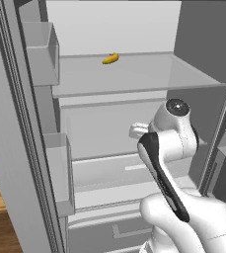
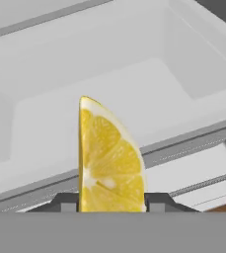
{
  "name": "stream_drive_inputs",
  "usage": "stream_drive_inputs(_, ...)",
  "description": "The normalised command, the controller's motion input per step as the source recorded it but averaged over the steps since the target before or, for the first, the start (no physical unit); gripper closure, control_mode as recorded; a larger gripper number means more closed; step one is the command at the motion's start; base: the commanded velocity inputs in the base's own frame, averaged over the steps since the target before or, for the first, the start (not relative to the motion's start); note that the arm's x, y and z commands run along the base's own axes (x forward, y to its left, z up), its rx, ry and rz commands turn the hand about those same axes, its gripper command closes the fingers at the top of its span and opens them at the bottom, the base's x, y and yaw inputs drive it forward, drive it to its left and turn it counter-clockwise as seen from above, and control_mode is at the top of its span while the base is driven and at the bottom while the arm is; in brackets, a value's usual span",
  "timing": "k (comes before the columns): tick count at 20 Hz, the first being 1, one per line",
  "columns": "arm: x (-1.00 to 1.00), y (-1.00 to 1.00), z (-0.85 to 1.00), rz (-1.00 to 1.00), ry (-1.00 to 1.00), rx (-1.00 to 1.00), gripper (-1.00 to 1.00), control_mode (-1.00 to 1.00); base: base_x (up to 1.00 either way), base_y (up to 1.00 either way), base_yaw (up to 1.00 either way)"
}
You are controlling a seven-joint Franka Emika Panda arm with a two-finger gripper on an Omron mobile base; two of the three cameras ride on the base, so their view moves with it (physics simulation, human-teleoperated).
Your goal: Grab a lemon wedge from the fridge and one ice cube from the ice bowl, and put them in the glass of lemonade.
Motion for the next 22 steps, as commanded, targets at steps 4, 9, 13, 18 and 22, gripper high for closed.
stream_drive_inputs(4,-1.0,-0.04,0.77,0.08,0.43,-0.04,1.0,-1.0,0.0,0.0,0.0)
stream_drive_inputs(9,-1.0,-0.06,0.34,0.01,0.22,-0.03,1.0,-1.0,0.0,0.0,0.0)
stream_drive_inputs(13,-1.0,-0.17,0.03,0.0,-0.05,0.0,1.0,-1.0,0.0,0.0,0.0)
stream_drive_inputs(18,-0.87,-0.42,0.05,0.0,-0.02,0.01,1.0,-1.0,0.0,0.0,0.0)
stream_drive_inputs(22,-0.31,-0.31,0.02,0.0,0.0,0.02,1.0,-1.0,0.0,0.0,0.0)
